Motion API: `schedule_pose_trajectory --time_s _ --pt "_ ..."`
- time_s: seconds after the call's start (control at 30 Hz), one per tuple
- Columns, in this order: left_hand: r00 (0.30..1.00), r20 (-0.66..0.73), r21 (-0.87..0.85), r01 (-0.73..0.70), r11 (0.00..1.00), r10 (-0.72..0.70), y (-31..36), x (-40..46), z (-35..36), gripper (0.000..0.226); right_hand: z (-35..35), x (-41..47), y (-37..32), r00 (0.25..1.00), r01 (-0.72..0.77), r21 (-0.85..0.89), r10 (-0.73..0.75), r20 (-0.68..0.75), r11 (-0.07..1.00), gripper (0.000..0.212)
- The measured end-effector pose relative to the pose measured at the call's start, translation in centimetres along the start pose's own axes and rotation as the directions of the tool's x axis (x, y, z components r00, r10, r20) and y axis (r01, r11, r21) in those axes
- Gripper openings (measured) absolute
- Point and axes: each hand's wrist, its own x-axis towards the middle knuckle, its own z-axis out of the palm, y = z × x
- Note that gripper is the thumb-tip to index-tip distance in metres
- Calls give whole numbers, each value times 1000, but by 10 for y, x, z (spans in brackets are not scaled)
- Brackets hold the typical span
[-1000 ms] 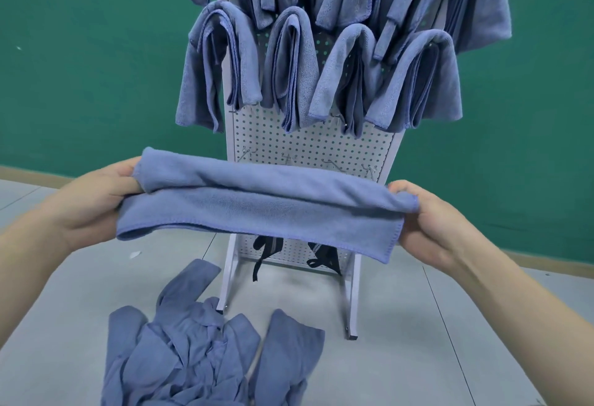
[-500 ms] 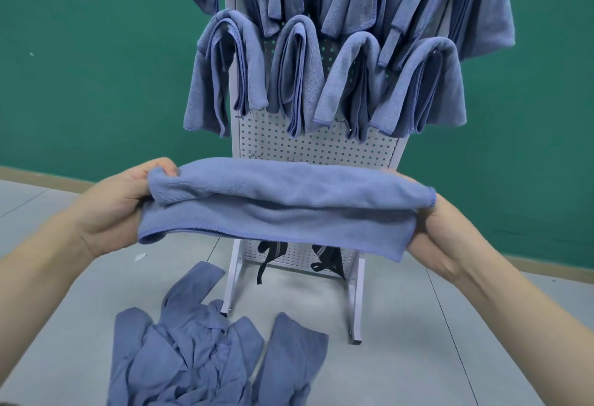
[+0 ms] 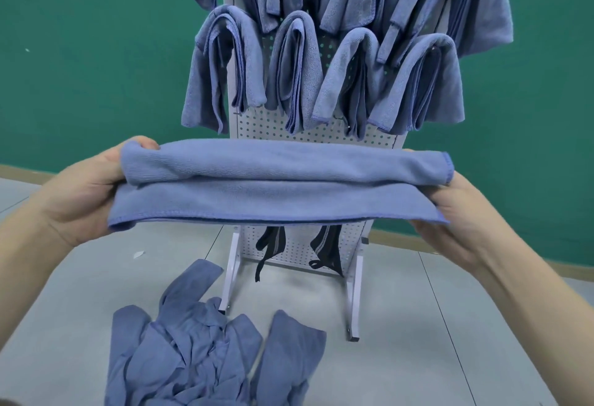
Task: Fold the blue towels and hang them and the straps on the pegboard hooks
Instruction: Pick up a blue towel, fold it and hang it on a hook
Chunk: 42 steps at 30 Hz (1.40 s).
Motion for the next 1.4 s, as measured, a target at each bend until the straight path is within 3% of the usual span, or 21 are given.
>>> schedule_pose_trajectory --time_s 0.07,0.2,0.3,0.47,0.53,0.63,0.7,0.77,0.8,0.9,0.97,1.03,1.1,1.3,1.4 --pt "1000 -28 -40 -4 999 3 -2 2 1 29 -2 0 1 1000 -29 57 29 10 998 41" --pt "998 61 -47 25 999 -23 1 -4 1 36 -5 -3 -5 998 -42 61 39 46 997 25" --pt "989 74 -57 131 990 -127 3 -3 -7 33 -8 -5 -5 994 -104 11 103 21 995 28" --pt "984 -74 340 179 923 -164 -18 6 21 80 -1 -10 -8 976 -217 115 218 9 969 30" --pt "992 -64 408 124 905 -107 -24 10 26 83 4 -9 -4 975 -222 -10 222 -6 975 32" --pt "991 -124 305 79 949 -43 -27 19 17 86 2 -4 9 982 -188 -326 177 -64 926 43" --pt "986 -165 191 59 980 -27 -28 24 13 108 -1 -2 15 983 -183 -340 169 -70 923 39" --pt "989 -136 77 74 994 -63 -30 25 13 115 -4 -2 13 980 -201 -290 188 -71 936 25" --pt "989 -114 43 104 994 -98 -31 23 15 113 -4 -2 12 974 -225 -268 216 -63 937 17" --pt "983 -50 21 176 984 -175 -37 18 19 104 -15 -1 17 951 -291 -338 308 -3 895 46" --pt "987 -3 12 161 987 -161 -40 17 19 91 -19 -2 22 914 -321 -427 395 95 845 32" --pt "991 39 -6 129 992 -129 -36 15 25 53 -22 -4 30 870 -354 -501 474 132 790 19" --pt "993 45 -22 109 994 -108 -28 13 33 18 -21 -6 37 840 -350 -560 516 167 751 21" --pt "986 138 -55 102 993 -93 -9 5 52 14 30 -10 46 631 -279 -635 636 444 721 49" --pt "979 176 -74 114 991 -99 -6 1 59 17 68 -12 54 668 -240 -542 542 509 805 52"
